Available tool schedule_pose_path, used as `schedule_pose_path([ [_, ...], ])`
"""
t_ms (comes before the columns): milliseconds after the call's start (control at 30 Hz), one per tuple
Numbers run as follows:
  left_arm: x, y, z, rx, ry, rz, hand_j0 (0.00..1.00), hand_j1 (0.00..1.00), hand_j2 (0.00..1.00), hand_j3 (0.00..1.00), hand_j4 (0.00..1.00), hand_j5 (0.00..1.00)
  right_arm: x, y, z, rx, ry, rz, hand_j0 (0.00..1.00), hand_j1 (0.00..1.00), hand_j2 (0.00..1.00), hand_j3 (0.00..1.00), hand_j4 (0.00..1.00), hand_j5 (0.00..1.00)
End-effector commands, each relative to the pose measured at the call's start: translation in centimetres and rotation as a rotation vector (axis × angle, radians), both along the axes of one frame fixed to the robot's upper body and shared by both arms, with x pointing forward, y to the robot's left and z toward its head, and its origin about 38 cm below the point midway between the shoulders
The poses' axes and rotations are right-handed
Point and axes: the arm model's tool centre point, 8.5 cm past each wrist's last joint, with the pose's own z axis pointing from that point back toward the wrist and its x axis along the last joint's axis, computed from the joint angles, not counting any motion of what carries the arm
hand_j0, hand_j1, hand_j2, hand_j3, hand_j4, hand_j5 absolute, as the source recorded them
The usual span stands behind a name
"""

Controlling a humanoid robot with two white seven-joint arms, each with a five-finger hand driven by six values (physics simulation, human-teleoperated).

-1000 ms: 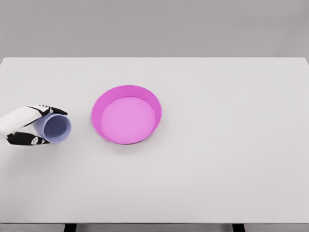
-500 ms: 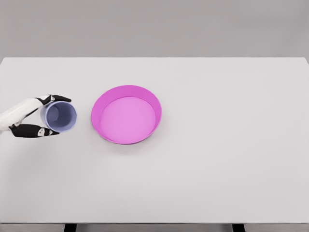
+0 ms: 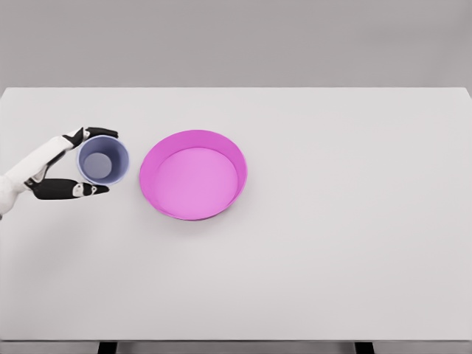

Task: Flip the cup with left arm and place it on the plate

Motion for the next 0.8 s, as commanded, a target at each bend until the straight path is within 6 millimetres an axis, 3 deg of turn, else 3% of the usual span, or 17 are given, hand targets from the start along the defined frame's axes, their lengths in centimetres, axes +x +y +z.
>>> schedule_pose_path([
  [0, 0.0, -0.5, -0.2, -0.045, 0.008, -0.001, 0.78, 0.78, 0.78, 0.78, 0.78, 0.78, 0.0, 0.0, 0.0, 0.0, 0.0, 0.0, 1.0, 1.0, 1.0, 1.0, 1.0, 1.0],
  [767, 1.2, -5.6, -1.5, -0.228, -0.004, -0.043, 0.8, 0.8, 0.8, 0.8, 0.8, 0.8, 0.0, 0.0, 0.0, 0.0, 0.0, 0.0, 1.0, 1.0, 1.0, 1.0, 1.0, 1.0],
])
